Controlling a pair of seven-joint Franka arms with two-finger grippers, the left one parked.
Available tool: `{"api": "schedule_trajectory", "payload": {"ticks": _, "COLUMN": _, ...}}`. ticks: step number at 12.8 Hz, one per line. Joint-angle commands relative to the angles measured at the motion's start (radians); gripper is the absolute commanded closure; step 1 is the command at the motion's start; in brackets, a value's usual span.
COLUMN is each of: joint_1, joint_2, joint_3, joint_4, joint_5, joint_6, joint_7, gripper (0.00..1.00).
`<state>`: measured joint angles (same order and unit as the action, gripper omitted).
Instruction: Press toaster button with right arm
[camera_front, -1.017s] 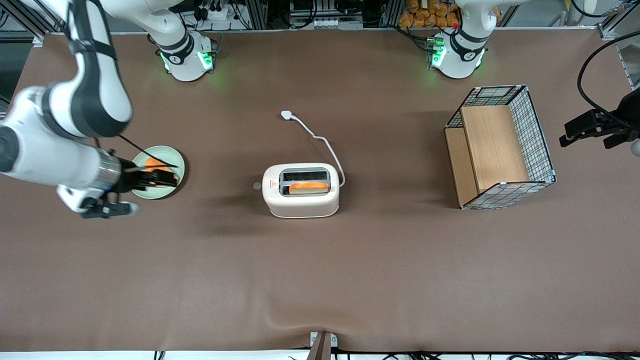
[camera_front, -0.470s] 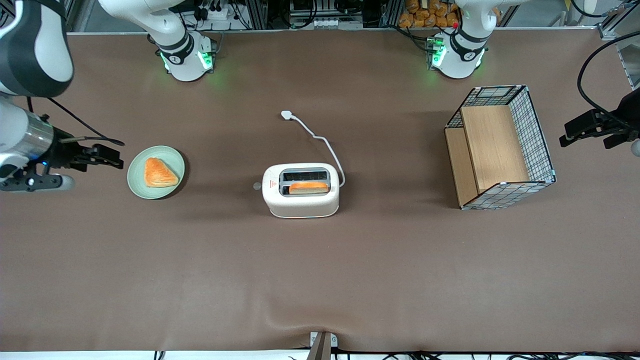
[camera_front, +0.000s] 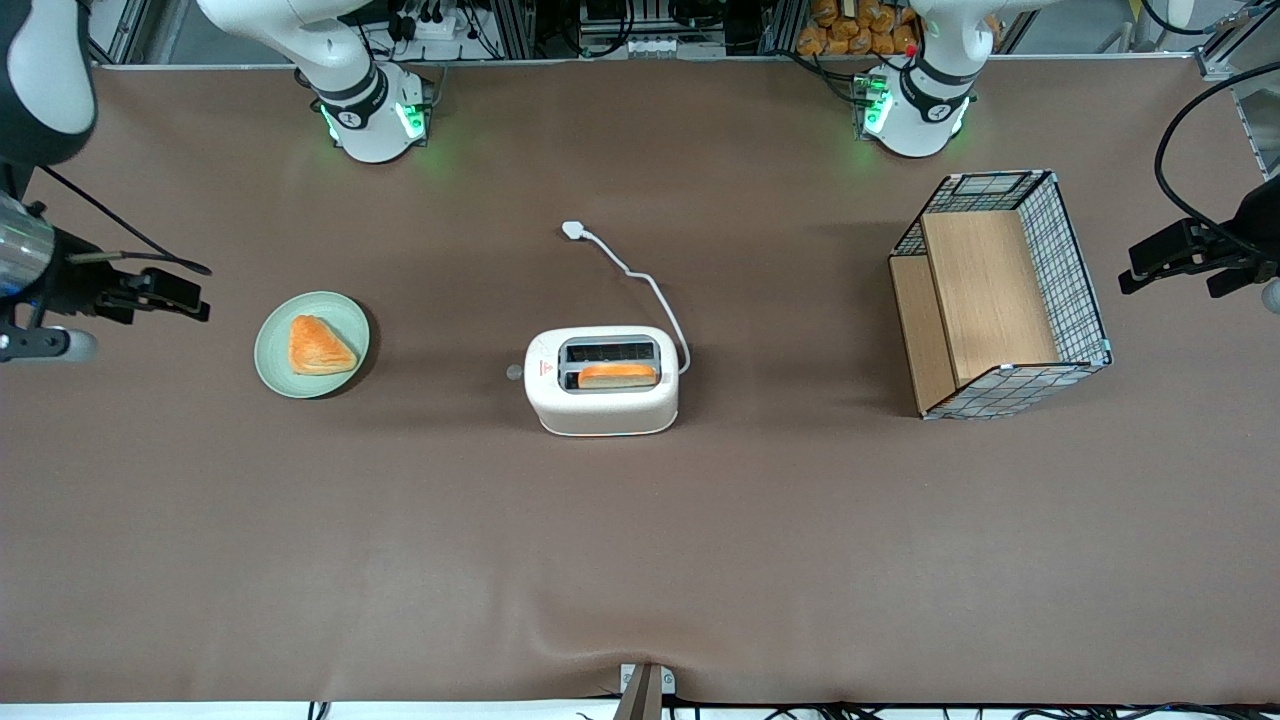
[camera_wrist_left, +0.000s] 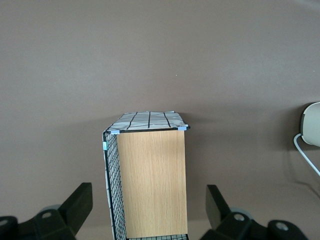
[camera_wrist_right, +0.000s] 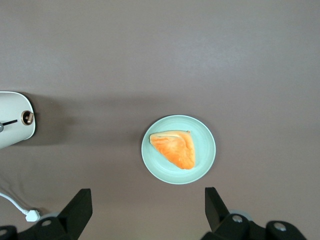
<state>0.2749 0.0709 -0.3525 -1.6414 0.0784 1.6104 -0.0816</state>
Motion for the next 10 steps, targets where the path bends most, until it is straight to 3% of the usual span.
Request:
{"api": "schedule_trajectory", "payload": {"ticks": 1, "joint_1": -0.176, "joint_2": -0.052, "joint_3": 0.174, "joint_4": 0.0, "joint_5": -0.031, "joint_6": -0.033, "joint_7": 0.023, "gripper": 0.0}}
{"api": "schedule_trajectory", "payload": {"ticks": 5, "joint_1": -0.331, "joint_2": -0.088, "joint_3": 0.331, "joint_4": -0.003, "joint_5": -0.031, "joint_6": -0.092, "joint_7": 0.069, "gripper": 0.0}}
{"api": "schedule_trajectory", "payload": {"ticks": 10, "joint_1": -0.336, "joint_2": -0.097, "joint_3": 0.343, "joint_4": 0.006, "joint_5": -0.034, "joint_6": -0.11, "joint_7": 0.071, "gripper": 0.0}}
